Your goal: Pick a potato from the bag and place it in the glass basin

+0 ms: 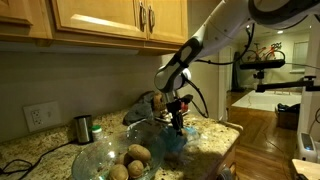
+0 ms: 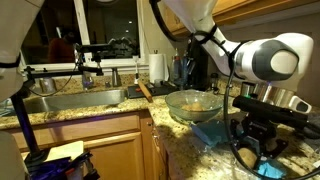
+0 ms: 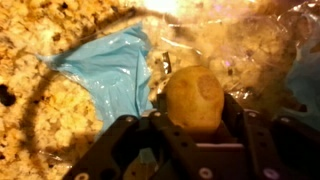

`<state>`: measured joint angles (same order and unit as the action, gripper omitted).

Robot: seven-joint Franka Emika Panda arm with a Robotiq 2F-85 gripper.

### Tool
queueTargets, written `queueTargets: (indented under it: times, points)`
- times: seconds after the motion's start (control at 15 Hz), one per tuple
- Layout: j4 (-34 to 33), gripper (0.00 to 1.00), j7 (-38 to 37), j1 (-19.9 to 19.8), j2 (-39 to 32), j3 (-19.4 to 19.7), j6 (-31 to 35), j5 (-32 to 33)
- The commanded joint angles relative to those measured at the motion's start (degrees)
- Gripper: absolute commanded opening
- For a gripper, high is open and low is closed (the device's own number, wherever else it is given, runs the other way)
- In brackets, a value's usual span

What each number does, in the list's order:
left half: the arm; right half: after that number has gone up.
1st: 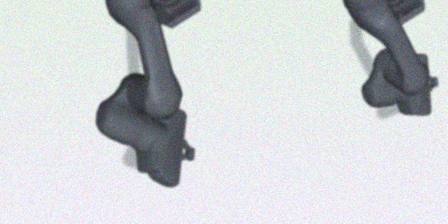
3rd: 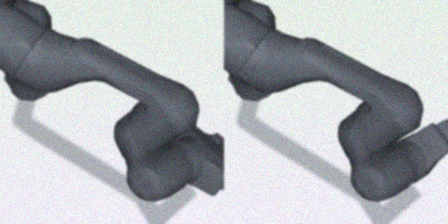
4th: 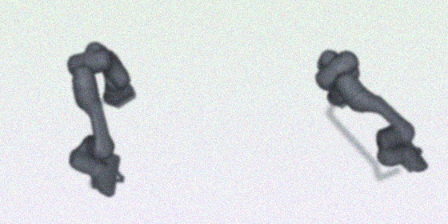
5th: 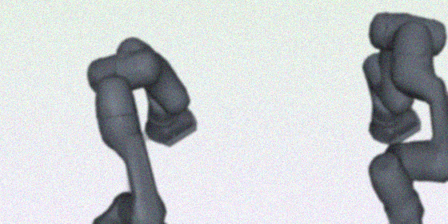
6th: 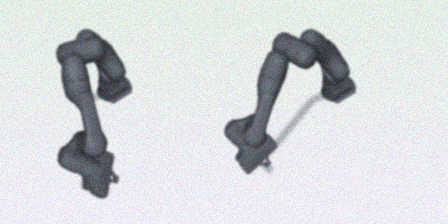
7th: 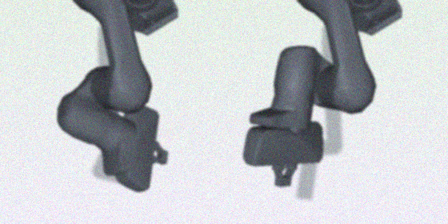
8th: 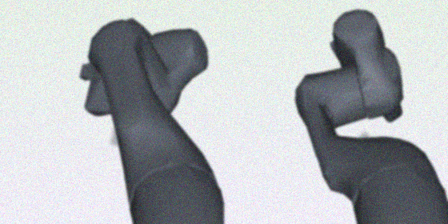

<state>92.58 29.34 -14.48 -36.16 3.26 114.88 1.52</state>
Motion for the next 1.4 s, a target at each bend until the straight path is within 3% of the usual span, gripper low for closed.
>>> queueTargets:
  times: [0.0,0.53,0.8,1.33]
  points:
    - [5.5,0.31,-0.8,-0.2,7.3,0.0,1.5,0.5]
    - [9.2,0.31,-0.3,1.0,15.8,-0.7,4.1,-0.1]
    - [8.1,0.31,0.5,1.6,16.4,-1.4,-0.4,-0.7]
    - [8.2,0.31,2.7,2.6,16.6,-3.6,0.6,-2.3]
